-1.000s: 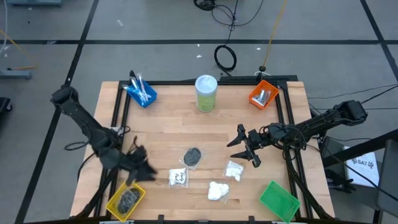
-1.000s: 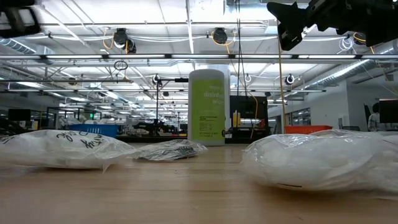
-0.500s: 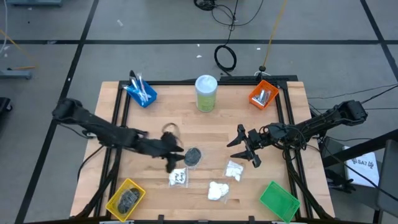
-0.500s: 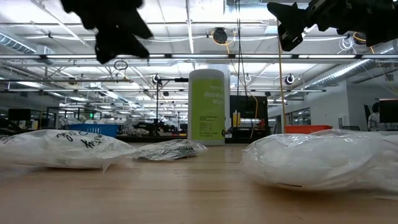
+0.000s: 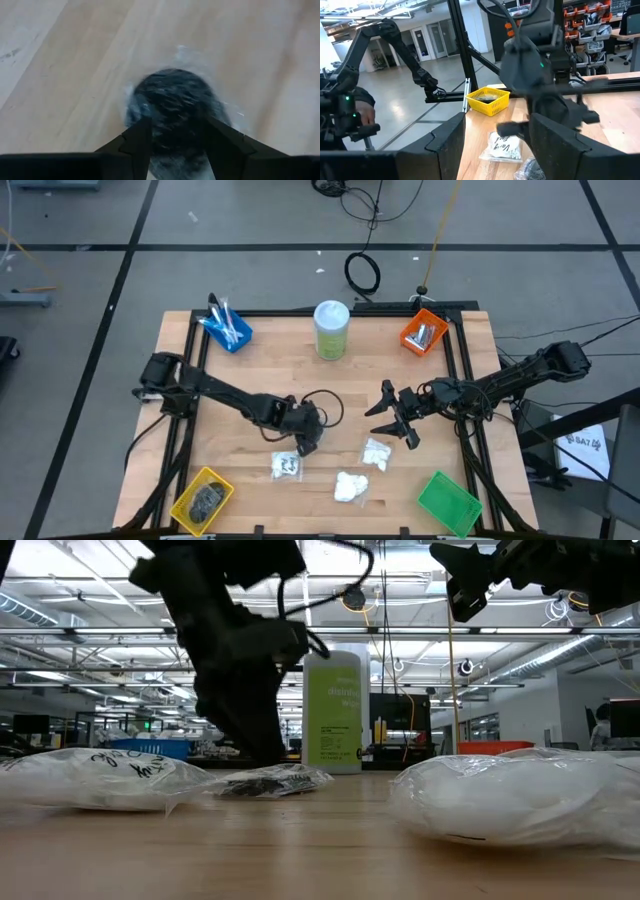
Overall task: Pick & Place Travel size toiletries
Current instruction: Put the black hairbrush into the yellow bin, then put the cotton pack into the green bin
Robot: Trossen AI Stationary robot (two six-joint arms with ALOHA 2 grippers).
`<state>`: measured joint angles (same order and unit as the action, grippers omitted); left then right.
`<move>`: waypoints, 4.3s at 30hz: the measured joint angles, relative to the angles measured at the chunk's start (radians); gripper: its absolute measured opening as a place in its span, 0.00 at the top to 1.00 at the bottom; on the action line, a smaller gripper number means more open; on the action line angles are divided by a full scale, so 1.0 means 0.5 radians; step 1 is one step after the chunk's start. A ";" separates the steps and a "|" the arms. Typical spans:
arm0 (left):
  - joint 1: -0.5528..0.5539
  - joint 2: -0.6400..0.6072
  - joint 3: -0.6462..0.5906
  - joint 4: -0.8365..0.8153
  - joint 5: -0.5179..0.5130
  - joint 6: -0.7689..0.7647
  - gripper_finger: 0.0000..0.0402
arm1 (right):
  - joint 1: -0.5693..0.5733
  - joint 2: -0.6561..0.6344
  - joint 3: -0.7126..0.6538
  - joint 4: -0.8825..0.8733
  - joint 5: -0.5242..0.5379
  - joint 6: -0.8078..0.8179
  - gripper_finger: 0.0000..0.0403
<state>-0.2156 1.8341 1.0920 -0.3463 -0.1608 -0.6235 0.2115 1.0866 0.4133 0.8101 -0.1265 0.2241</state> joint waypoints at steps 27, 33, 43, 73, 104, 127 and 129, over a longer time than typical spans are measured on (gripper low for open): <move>0.055 0.109 -0.002 0.015 0.061 0.002 0.99 | 0.000 0.000 0.000 -0.017 0.000 0.001 0.48; 0.033 -0.147 -0.009 -0.059 0.131 0.029 1.00 | 0.000 0.000 0.000 -0.039 0.000 0.001 0.48; -0.265 -0.896 -0.004 -0.663 0.248 -0.308 1.00 | 0.000 0.001 0.000 -0.065 -0.001 0.000 0.48; -1.969 -0.774 -0.004 -1.246 0.245 -3.186 0.99 | 0.000 0.001 0.000 -0.044 -0.009 -0.024 0.48; -1.487 -0.936 -0.004 -1.148 -0.782 -2.063 0.63 | 0.073 0.000 0.000 -0.073 0.071 0.017 0.48; -0.072 -0.821 -0.514 0.940 0.086 0.653 0.83 | 0.693 0.909 1.015 -2.467 0.683 0.862 0.48; 0.063 -0.785 -0.709 1.424 0.335 0.647 0.86 | 0.682 0.961 1.015 -2.451 0.669 0.887 0.48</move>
<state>-0.1839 1.4417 0.7377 0.3657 0.0066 -0.2998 0.5524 1.5672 0.9211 -0.4156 0.2079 0.6678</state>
